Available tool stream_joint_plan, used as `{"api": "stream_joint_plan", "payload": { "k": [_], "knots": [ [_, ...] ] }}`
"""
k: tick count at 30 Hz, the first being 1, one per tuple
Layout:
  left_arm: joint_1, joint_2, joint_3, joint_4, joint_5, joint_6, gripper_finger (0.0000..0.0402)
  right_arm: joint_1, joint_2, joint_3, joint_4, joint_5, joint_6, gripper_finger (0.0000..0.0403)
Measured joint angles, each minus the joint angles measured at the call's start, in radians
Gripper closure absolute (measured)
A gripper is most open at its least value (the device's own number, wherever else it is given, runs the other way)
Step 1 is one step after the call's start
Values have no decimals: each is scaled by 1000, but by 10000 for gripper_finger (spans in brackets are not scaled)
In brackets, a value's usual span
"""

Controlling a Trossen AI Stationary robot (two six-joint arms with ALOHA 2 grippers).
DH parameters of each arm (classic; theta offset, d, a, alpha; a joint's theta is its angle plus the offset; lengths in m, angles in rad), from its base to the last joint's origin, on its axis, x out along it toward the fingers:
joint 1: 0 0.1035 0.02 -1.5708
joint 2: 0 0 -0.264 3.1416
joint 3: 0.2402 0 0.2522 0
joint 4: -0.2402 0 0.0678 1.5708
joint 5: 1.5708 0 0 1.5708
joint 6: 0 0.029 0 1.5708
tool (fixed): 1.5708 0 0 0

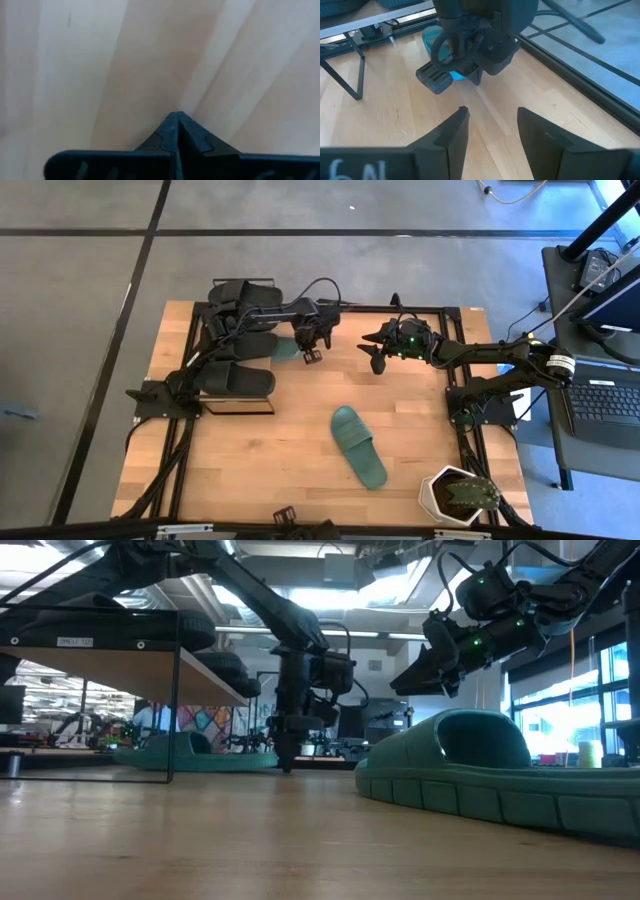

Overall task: Pick and place slides into the shelf
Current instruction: Put the green slipper under the shelf

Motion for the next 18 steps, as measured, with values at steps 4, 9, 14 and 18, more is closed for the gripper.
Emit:
{"api": "stream_joint_plan", "payload": {
  "k": [4, 9, 14, 18],
  "knots": [
    [3, 0, -2, -53, -50, -14, 401, 0, 0, 0, 0, 0, 0, 234],
    [6, 2, -4, -68, -81, -9, 401, 0, 0, 0, -1, 0, 0, 234],
    [6, 2, -4, -92, -95, -10, 401, 0, 0, 0, -8, 0, 0, 234],
    [6, 2, -4, -117, -98, -17, 401, 0, 0, 0, -28, 0, 0, 234]
  ]
}}
